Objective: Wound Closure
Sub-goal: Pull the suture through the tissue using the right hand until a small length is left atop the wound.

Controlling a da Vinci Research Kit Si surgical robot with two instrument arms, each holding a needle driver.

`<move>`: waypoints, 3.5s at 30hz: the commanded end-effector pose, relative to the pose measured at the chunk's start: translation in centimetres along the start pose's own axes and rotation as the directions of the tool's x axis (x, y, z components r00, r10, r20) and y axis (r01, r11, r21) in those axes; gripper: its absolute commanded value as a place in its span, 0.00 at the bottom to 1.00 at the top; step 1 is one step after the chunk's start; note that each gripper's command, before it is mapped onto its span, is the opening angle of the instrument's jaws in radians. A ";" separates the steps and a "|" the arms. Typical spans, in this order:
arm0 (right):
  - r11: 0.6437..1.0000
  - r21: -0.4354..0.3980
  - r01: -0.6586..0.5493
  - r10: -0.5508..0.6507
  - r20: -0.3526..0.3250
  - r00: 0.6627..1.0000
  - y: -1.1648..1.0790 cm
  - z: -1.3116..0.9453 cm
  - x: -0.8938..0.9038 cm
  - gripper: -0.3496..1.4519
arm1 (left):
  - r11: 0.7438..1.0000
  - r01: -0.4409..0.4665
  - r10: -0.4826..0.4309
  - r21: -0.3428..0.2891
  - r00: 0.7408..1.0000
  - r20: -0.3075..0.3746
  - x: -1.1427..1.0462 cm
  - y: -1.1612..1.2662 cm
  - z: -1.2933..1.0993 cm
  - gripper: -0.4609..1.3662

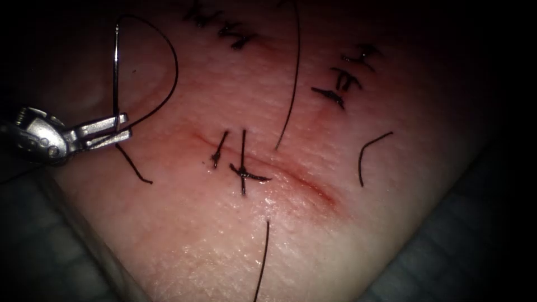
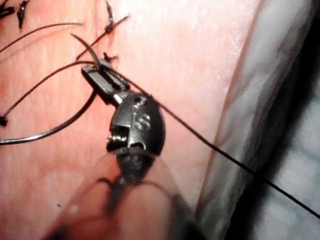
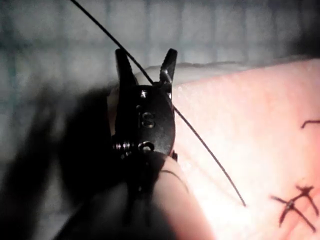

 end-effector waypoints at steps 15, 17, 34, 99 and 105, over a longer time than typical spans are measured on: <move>0.979 -0.196 -0.062 0.054 -0.049 0.997 0.63 -1.98 0.00 0.95 | 1.000 0.000 0.000 -0.006 1.000 0.001 0.01 0.01 0.04 0.06; 0.974 -0.219 -0.065 0.056 -0.048 0.997 0.77 -2.12 -0.11 0.93 | 1.000 0.001 -0.001 -0.006 1.000 0.001 0.02 0.01 0.05 0.06; 0.951 -0.306 -0.049 0.054 0.007 0.999 1.47 -1.70 -1.50 0.94 | 1.000 -0.015 0.015 -0.012 1.000 -0.005 0.00 -0.02 0.10 0.06; 0.990 -0.125 -0.061 0.068 0.055 0.996 1.04 -0.21 -1.34 0.00 | 0.975 -0.220 0.219 0.012 0.974 0.054 -0.02 0.18 0.27 0.06; 0.996 -0.083 -0.038 0.041 0.043 0.998 0.84 -0.04 -0.99 0.00 | 0.975 -0.220 0.219 0.009 0.974 0.053 -0.02 0.18 0.28 0.06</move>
